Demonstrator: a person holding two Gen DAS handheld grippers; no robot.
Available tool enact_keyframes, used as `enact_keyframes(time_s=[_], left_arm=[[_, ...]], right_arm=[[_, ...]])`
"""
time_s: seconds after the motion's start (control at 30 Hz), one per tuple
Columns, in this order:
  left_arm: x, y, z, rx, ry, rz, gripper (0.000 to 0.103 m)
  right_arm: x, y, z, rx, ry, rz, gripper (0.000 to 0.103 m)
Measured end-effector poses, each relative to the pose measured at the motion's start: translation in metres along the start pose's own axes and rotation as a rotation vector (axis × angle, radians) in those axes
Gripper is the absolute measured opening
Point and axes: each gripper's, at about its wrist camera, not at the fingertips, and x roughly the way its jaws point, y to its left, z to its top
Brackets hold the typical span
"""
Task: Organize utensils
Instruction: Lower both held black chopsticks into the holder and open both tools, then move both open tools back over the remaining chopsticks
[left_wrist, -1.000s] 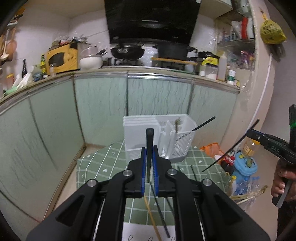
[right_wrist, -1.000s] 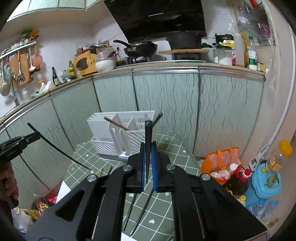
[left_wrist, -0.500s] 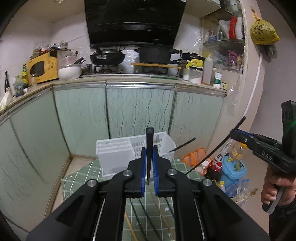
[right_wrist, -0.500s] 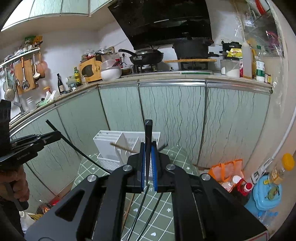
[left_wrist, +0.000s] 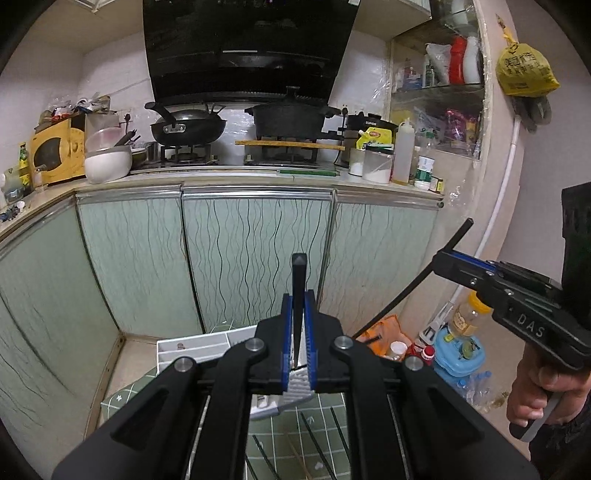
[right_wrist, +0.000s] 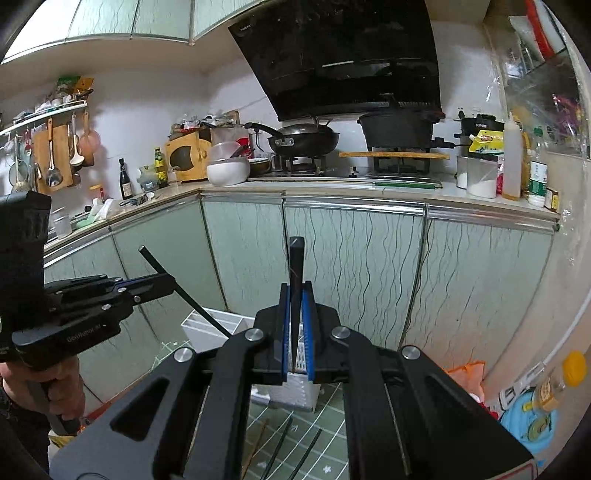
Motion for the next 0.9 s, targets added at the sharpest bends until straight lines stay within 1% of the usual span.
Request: enact_keyframes(time_s=[0.17,0.3,0.5,0.6,0.63,0.67,0.7,0.73,0.77,0.8,0.87,0.9], left_arm=[[0.03,0.003,-0.002,0.009,0.022,0.002,0.008],[0.053,0.008,-0.011,0.01,0.057,0.019,0.008],[0.075,0.012,-0.023,0.015,0.096,0.013,0.008],[0.082,0.012,-0.026,0.021,0.092,-0.002,0.008],[0.084,0.013,-0.027,0.022,0.094,0.004,0.009],[0.087,0.013,-0.028,0.02,0.099,0.012,0.024],[0.088,0.014,-0.029,0.017,0.108,0.021,0.066],[0.088,0.015,-0.029,0.012,0.101,0.04,0.085],[0.083,0.016,-0.029,0.009,0.066,0.056,0.095],[0.077,0.017,-0.029,0.011,0.027,0.055,0.095],[0.072,0.019,-0.028,0.01,0.031,0.062,0.095],[0.069,0.021,-0.028,0.006,0.026,0.07,0.095]], right_arm=[[0.036,-0.009,-0.005,0.012,0.026,0.013,0.006],[0.063,-0.018,-0.015,0.037,0.054,0.012,0.006],[0.091,-0.03,-0.028,0.068,0.098,0.013,0.006],[0.1,-0.033,-0.032,0.069,0.124,0.026,0.006],[0.103,-0.033,-0.034,0.064,0.138,0.022,0.007],[0.105,-0.034,-0.035,0.062,0.147,0.014,0.009],[0.105,-0.035,-0.037,0.062,0.151,0.008,0.026],[0.103,-0.036,-0.038,0.06,0.143,0.011,0.043],[0.099,-0.036,-0.039,0.054,0.133,0.006,0.047],[0.095,-0.037,-0.04,0.048,0.126,-0.007,0.051],[0.091,-0.04,-0.041,0.057,0.125,-0.007,0.056],[0.088,-0.042,-0.042,0.066,0.123,-0.008,0.064]])
